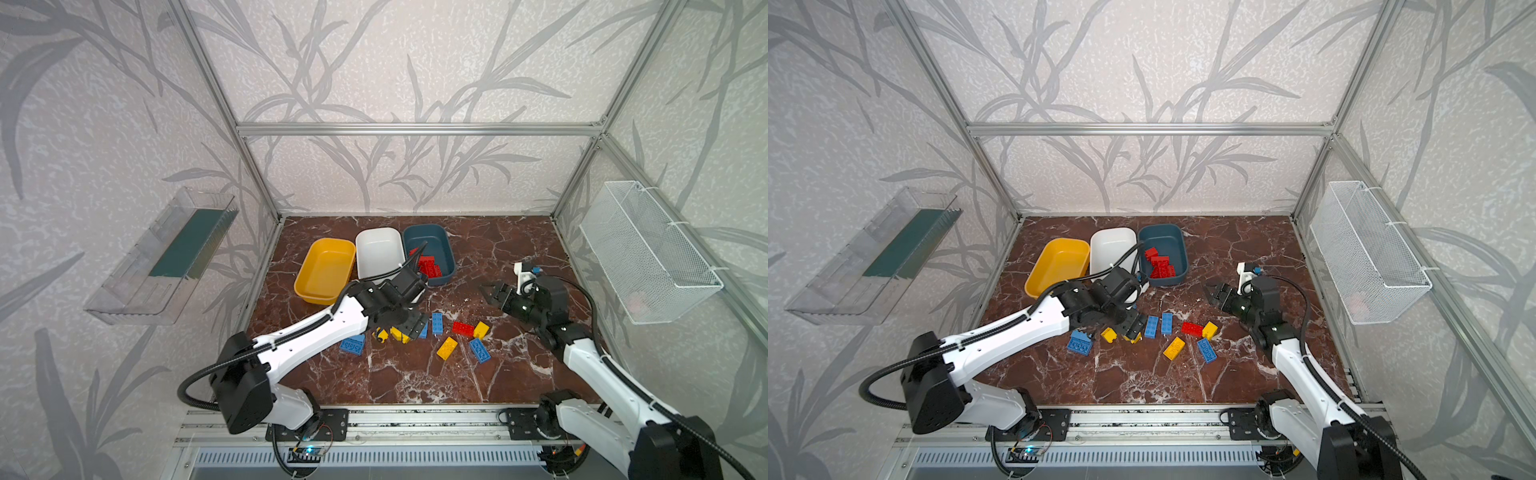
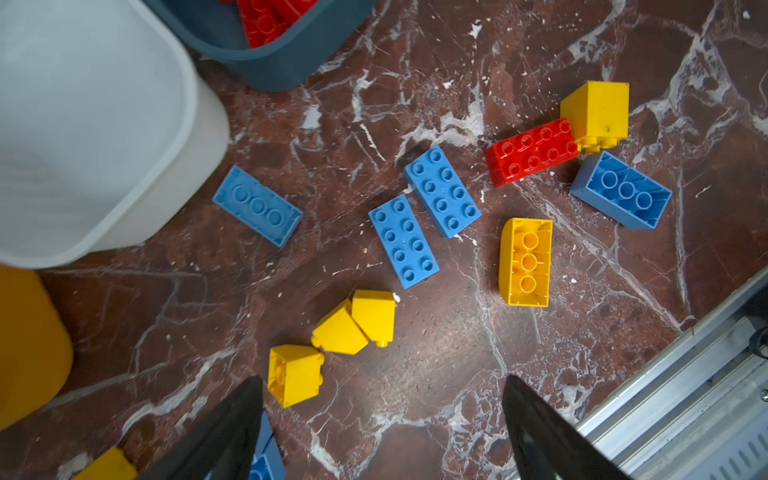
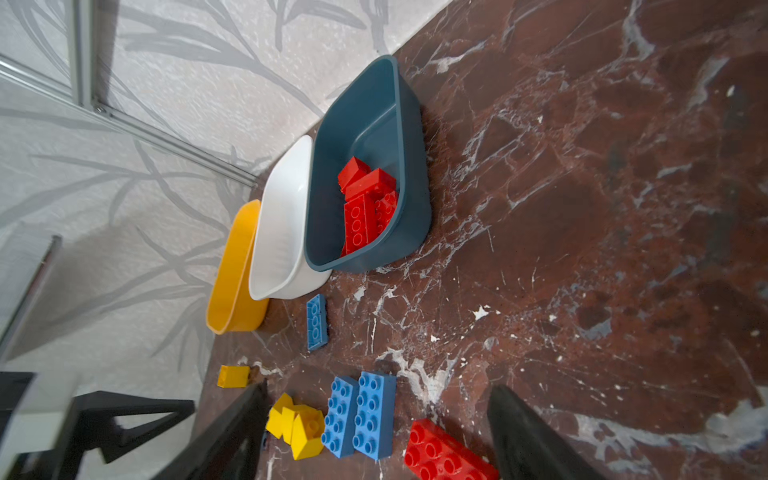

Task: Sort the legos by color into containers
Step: 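Withdraw the right gripper while the left gripper reaches the red brick beside blue bricks, then grasp the red 2x4 brick with the left gripper and lift it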

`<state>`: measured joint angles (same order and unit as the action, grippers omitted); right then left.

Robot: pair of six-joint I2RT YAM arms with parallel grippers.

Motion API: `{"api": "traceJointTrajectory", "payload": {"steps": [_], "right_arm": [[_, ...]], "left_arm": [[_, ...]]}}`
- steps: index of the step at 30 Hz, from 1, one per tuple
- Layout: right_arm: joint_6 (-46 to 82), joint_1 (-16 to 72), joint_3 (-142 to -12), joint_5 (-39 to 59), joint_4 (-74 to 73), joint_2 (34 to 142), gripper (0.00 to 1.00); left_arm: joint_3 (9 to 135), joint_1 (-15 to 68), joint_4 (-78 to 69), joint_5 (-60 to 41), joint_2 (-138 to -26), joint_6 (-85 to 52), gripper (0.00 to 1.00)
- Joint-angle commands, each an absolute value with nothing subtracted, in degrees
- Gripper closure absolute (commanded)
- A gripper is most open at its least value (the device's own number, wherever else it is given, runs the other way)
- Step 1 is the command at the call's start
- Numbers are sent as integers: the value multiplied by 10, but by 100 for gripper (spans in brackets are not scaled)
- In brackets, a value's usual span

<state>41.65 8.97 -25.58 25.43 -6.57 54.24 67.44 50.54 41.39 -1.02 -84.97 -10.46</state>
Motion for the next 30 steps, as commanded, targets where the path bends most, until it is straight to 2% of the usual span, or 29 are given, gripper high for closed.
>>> {"api": "traceJointTrajectory", "payload": {"steps": [1,7,16,30], "right_arm": [[495,70,-227,290,-144,494,15],[543,-38,-197,341,-147,435,12],[607,-106,-156,393,-248,490,13],[593,-112,-151,382,-247,491,13]], "left_arm": [[693,526,358,-66,-895,-13,10],[689,537,269,-131,-948,92,10],[708,539,190,-186,-1026,208,11],[785,537,180,-218,-1139,299,15]]}}
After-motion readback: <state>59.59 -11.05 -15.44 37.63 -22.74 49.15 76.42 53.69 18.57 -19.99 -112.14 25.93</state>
